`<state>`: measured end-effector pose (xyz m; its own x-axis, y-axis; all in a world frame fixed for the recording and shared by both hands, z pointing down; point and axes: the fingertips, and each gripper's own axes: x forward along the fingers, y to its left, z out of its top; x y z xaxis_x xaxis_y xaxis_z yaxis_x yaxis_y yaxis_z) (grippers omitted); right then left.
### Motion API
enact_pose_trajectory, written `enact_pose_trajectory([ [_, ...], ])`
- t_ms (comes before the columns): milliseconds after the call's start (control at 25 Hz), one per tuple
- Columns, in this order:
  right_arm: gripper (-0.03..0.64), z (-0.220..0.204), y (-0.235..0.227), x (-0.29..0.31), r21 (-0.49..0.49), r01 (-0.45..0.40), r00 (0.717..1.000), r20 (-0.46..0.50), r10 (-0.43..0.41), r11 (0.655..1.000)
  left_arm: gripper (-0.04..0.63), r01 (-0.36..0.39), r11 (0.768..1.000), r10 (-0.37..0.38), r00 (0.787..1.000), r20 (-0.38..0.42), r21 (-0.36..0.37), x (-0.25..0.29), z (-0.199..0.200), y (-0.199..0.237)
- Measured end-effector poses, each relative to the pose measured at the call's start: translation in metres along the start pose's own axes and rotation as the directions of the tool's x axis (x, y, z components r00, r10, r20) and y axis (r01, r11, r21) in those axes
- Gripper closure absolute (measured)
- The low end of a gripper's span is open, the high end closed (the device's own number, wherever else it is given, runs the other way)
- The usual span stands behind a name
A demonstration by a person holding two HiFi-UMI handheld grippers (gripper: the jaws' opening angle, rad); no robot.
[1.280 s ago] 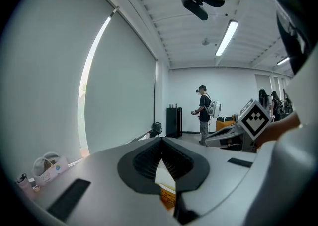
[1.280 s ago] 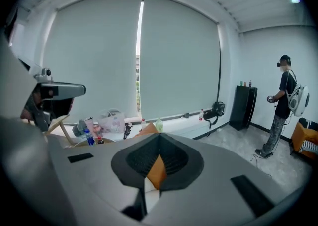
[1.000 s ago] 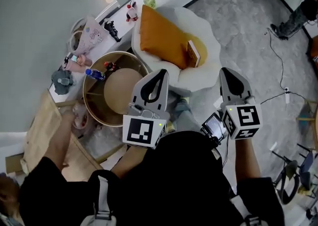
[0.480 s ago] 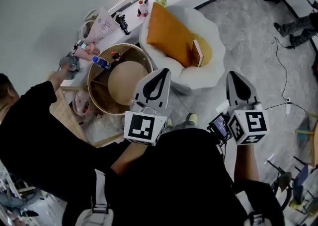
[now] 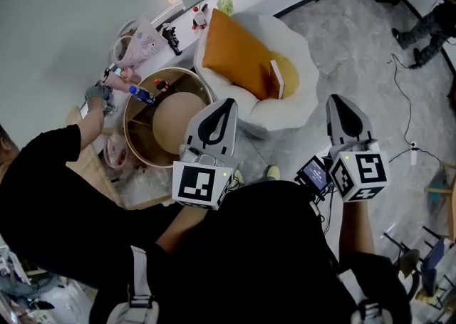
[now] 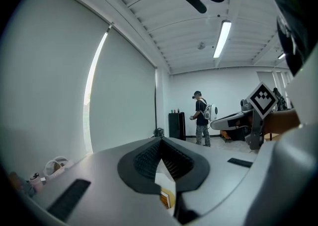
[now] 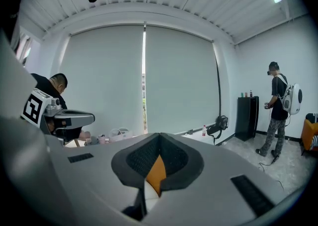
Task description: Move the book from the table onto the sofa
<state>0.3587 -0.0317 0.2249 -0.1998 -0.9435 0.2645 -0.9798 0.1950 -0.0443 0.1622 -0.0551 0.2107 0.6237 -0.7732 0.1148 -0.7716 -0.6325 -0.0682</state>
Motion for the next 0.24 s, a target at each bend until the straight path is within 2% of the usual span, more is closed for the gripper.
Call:
enact_pose_trajectory([
  [240, 0.604, -0.002, -0.004, -0.012, -0.001, -0.007, 1.0, 0.003, 0.007, 1.0, 0.584, 0.006, 1.0, -0.006, 1.0, -0.008, 0.009, -0.004, 0.0, -0.015],
])
